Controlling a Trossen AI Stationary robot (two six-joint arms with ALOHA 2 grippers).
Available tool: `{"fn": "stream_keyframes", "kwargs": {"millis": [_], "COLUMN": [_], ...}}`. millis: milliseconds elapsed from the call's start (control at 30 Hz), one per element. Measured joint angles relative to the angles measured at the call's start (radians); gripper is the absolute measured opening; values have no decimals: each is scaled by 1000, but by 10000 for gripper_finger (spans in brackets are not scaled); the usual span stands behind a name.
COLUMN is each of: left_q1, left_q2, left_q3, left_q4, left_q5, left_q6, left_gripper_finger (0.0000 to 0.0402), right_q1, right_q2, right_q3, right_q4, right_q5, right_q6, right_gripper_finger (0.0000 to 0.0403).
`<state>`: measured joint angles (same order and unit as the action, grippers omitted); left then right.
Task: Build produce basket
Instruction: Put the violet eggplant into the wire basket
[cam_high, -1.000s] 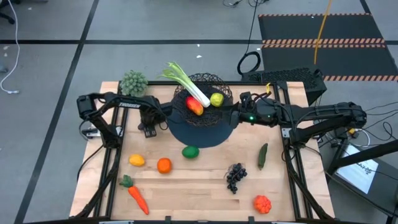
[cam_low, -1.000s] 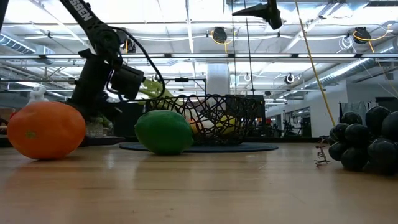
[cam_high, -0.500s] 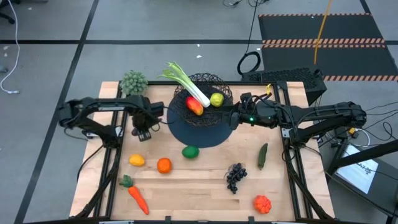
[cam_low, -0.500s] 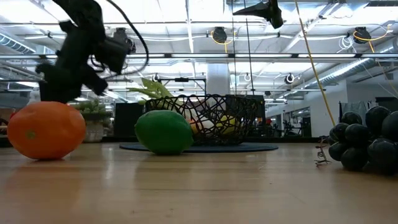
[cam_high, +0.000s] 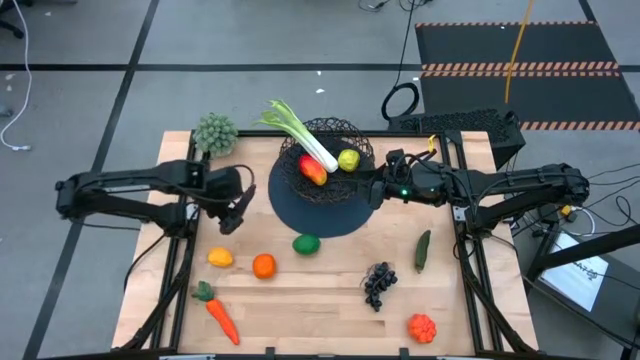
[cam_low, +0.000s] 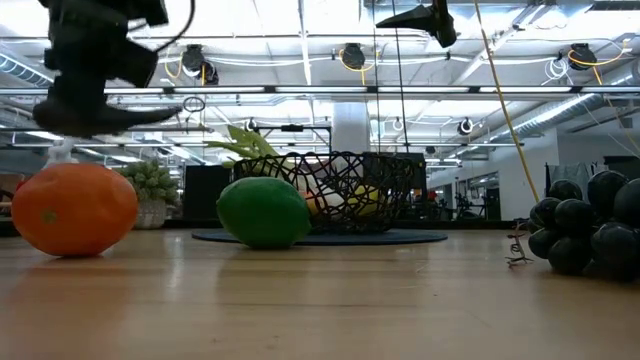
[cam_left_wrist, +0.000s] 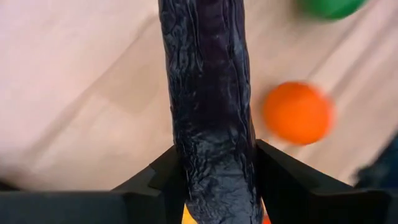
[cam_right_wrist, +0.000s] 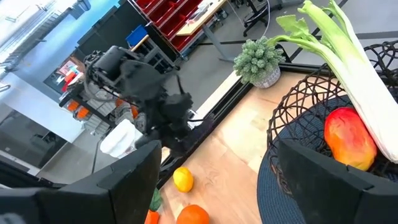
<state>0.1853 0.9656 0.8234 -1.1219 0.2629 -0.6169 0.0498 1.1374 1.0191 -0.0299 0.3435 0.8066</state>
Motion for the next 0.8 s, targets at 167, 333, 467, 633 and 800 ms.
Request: {"fn": "stream_keyframes", "kwargs": {"millis": [167,333,467,633,800], "left_q1": [-71,-119,-138,-143,-142], "left_q2": [-94,-143,-147,-140,-142], "left_q3": [0,1,1,1,1], "left_q4": [157,406,611,817,926], "left_q5": [17,27,25,0,-2], "left_q6": [-157,-288,-357,-440,-497], "left_gripper_finger": [172,173,174,174,175], "right_q1": [0,0,3,5,5], "right_q2": [0,0,0,0,0], "right_q3": [0,0,0,0,0], "right_q4": [0,-6,-5,-5,-5], "right_q5": [0,0,-5,-8,-8], "right_q6": [0,-1,-7,-7,-7], "right_gripper_finger": [313,313,313,313,313]}}
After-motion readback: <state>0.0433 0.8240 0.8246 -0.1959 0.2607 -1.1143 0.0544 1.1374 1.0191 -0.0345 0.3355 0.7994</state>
